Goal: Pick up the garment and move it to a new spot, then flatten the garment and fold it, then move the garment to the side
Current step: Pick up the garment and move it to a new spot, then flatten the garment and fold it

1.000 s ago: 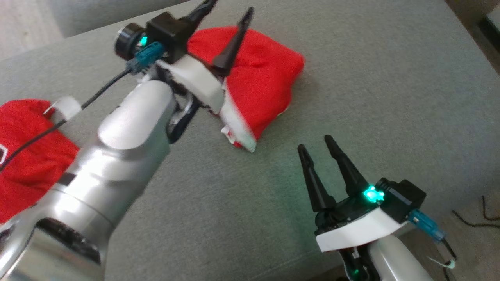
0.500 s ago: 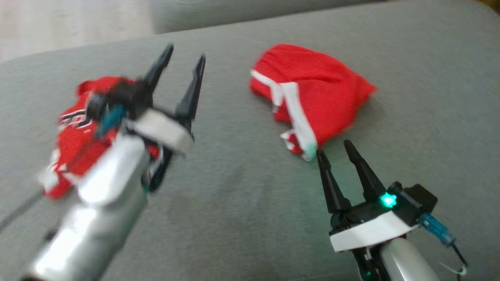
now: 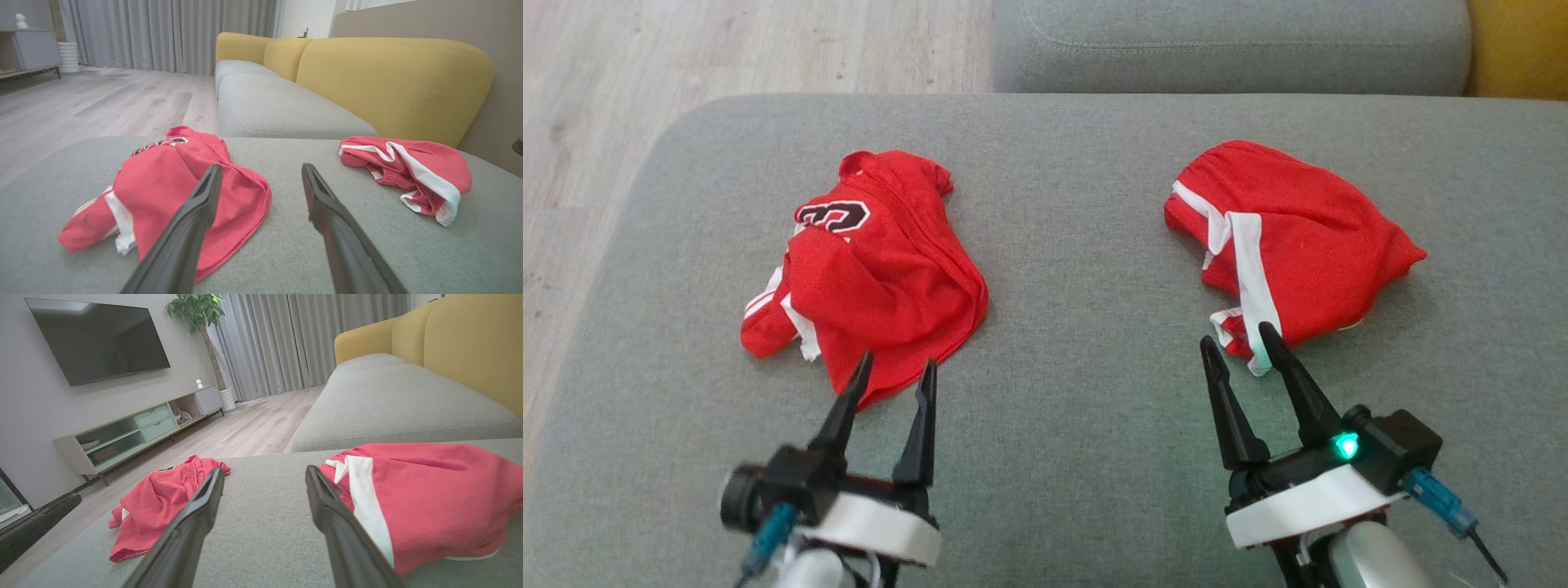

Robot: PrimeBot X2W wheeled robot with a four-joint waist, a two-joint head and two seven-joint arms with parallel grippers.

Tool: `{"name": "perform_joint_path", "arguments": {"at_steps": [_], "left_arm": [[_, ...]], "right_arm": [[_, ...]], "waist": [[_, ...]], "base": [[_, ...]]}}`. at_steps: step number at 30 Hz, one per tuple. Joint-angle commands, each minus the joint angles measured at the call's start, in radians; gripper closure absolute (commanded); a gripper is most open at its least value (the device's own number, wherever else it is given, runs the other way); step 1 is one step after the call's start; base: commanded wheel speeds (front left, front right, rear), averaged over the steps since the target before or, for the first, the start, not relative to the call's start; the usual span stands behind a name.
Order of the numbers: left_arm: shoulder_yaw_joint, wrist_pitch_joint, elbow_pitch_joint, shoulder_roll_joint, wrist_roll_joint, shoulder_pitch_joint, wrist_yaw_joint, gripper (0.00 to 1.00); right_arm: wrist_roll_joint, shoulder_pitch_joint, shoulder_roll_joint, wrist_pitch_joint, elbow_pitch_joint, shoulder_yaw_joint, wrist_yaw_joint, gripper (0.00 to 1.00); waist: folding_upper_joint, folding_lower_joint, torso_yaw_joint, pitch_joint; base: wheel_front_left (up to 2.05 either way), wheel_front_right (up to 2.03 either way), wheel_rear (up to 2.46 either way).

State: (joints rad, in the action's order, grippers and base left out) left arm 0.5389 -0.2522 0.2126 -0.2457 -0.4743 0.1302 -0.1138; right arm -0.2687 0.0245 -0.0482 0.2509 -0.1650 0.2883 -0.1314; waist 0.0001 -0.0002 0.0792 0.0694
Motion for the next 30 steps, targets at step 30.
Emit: {"name": "perform_joint_path", "arguments": {"at_steps": [30], "left_arm": [[-0.196, -0.009, 0.028, 0.152, 0.185, 0.032, 0.164, 0.00]], "right_arm": [[0.209, 0.198, -0.002, -0.008, -0.407, -0.181, 0.001, 0.00]], "waist": [[-0.0001, 0.0002, 0.035, 0.087]], "base": [[0.00, 0.00, 0.00]]}}
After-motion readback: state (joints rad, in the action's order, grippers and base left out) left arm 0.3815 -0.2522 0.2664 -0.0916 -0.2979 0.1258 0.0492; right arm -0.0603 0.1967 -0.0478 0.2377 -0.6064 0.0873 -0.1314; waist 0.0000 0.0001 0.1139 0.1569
